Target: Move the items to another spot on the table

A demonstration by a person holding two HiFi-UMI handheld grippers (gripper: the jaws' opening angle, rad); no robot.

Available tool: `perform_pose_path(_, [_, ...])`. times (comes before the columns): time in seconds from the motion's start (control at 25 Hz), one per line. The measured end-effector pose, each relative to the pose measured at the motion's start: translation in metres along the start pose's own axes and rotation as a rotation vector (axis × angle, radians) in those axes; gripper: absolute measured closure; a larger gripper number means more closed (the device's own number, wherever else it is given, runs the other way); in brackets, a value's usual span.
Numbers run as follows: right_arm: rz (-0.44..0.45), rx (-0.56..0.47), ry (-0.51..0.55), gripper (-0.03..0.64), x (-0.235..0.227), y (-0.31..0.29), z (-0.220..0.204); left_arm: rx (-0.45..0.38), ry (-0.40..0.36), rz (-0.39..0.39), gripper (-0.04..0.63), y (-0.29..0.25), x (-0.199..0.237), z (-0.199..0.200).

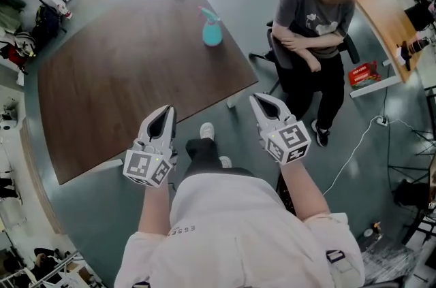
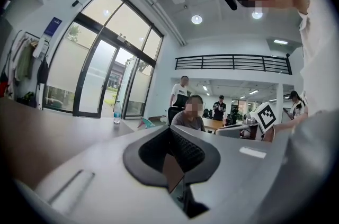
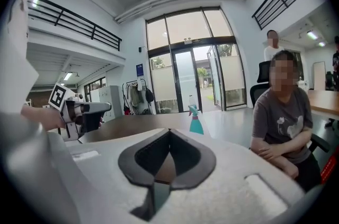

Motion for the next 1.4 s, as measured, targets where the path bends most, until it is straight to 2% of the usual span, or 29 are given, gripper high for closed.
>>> perform_pose_path(0.24, [0.014,0.015,0.004,0.626,-0.028,-0.055,0.008,0.013,-0.002,-0.028,0.578,-0.062,0.037,0.003])
perform_pose_path(0.48, [0.054,0.006,0.055,0.626,-0.062,-0.126,0.028,0.024,0.019,-0.029,0.578,-0.130,0.086,0.016])
perform_pose_path(0.6, [0.062,0.040,0.047,0.625,-0.074,-0.167,0.027,0.054,-0.004,-0.038,0.578,-0.157,0.105,0.020])
perform_pose_path(0.64, [0.069,0.060,0.046,0.574,-0.077,-0.180,0.025,0.063,-0.010,-0.045,0.578,-0.165,0.111,0.019])
perform_pose_path(0.84, [0.056,0.097,0.052,0.428,-0.099,-0.238,0.017,0.109,0.037,-0.061,0.578,-0.204,0.137,0.016])
perform_pose_path(0.96, [0.054,0.117,0.041,0.378,-0.110,-0.263,0.006,0.129,0.051,-0.056,0.578,-0.218,0.153,0.007])
perform_pose_path(1.12, [0.088,0.135,0.035,0.376,-0.113,-0.288,-0.013,0.153,0.054,-0.036,0.578,-0.226,0.169,0.000])
perform_pose_path(1.28, [0.113,0.088,0.038,0.377,-0.111,-0.301,-0.015,0.168,0.079,-0.021,0.578,-0.228,0.179,-0.012])
perform_pose_path(1.32, [0.118,0.081,0.049,0.398,-0.110,-0.303,-0.014,0.173,0.083,-0.016,0.578,-0.227,0.181,-0.014])
perform_pose_path(1.36, [0.122,0.080,0.065,0.463,-0.109,-0.305,-0.014,0.178,0.085,-0.012,0.578,-0.227,0.183,-0.014])
perform_pose_path(1.4, [0.126,0.085,0.082,0.471,-0.107,-0.307,-0.014,0.183,0.086,-0.010,0.578,-0.226,0.183,-0.014])
Point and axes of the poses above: the fingertips, and each gripper's own axes: y backward along the fingers, x to its left, z out of its top, the point moved 3 cm from there along y, backward along the fingers, and after that the axes turned 7 degrees about y, right-handed, at the moved point
